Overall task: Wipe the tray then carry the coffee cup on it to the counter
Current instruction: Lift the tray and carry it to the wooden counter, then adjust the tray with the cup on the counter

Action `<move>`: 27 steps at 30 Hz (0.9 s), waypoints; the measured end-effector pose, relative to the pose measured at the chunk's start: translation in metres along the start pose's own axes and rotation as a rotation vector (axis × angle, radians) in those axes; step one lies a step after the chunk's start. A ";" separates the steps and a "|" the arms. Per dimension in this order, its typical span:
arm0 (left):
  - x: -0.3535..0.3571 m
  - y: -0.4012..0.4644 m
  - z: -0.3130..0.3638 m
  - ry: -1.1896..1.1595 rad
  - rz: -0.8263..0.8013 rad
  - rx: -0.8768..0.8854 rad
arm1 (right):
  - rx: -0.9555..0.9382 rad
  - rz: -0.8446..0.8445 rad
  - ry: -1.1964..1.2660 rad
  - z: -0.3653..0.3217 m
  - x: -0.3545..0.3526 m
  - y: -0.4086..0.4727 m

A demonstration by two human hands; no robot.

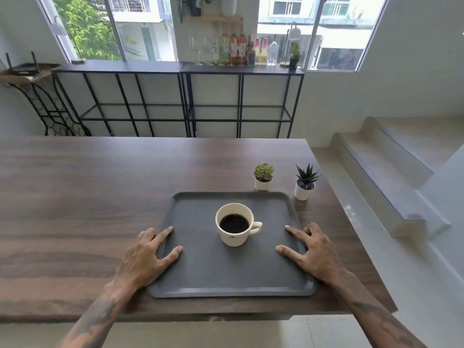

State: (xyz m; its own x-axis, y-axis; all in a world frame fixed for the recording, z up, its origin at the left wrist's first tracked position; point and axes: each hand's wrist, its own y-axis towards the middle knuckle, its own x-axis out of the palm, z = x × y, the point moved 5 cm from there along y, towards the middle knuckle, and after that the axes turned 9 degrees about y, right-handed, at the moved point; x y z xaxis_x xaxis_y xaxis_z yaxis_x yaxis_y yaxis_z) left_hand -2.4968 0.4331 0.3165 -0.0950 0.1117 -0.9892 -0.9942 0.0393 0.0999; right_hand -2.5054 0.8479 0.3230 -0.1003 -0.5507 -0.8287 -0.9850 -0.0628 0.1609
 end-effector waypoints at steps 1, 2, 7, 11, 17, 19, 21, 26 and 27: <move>0.000 0.001 -0.001 0.032 0.018 0.011 | -0.003 0.004 -0.030 -0.001 0.000 0.001; -0.002 0.001 -0.001 0.070 0.048 0.020 | -0.004 0.013 -0.075 -0.003 0.000 0.001; 0.001 0.010 0.016 0.151 0.153 0.077 | -0.104 0.126 -0.308 -0.027 0.015 -0.004; 0.017 0.019 0.041 0.106 0.058 0.177 | -0.142 0.033 -0.257 -0.046 0.043 -0.002; 0.029 0.017 0.041 0.058 0.005 0.160 | -0.142 0.008 -0.083 -0.045 0.039 0.001; 0.023 0.023 0.039 0.019 0.042 0.148 | -0.104 0.115 0.151 -0.039 0.019 0.012; 0.010 0.041 0.039 -0.072 0.085 0.107 | 0.008 0.344 0.318 -0.023 -0.012 0.029; -0.044 0.123 0.082 -0.321 0.112 0.072 | 0.400 0.379 0.446 0.037 -0.051 0.088; -0.050 0.142 0.100 -0.358 0.061 0.091 | 0.428 0.280 0.451 0.044 -0.050 0.098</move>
State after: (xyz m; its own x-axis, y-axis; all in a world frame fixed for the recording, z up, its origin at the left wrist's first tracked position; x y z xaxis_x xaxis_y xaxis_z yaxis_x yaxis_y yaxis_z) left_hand -2.6287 0.5321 0.3911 -0.1147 0.4564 -0.8823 -0.9771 0.1082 0.1830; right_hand -2.6031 0.9060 0.3565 -0.3825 -0.7971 -0.4673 -0.9086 0.4162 0.0337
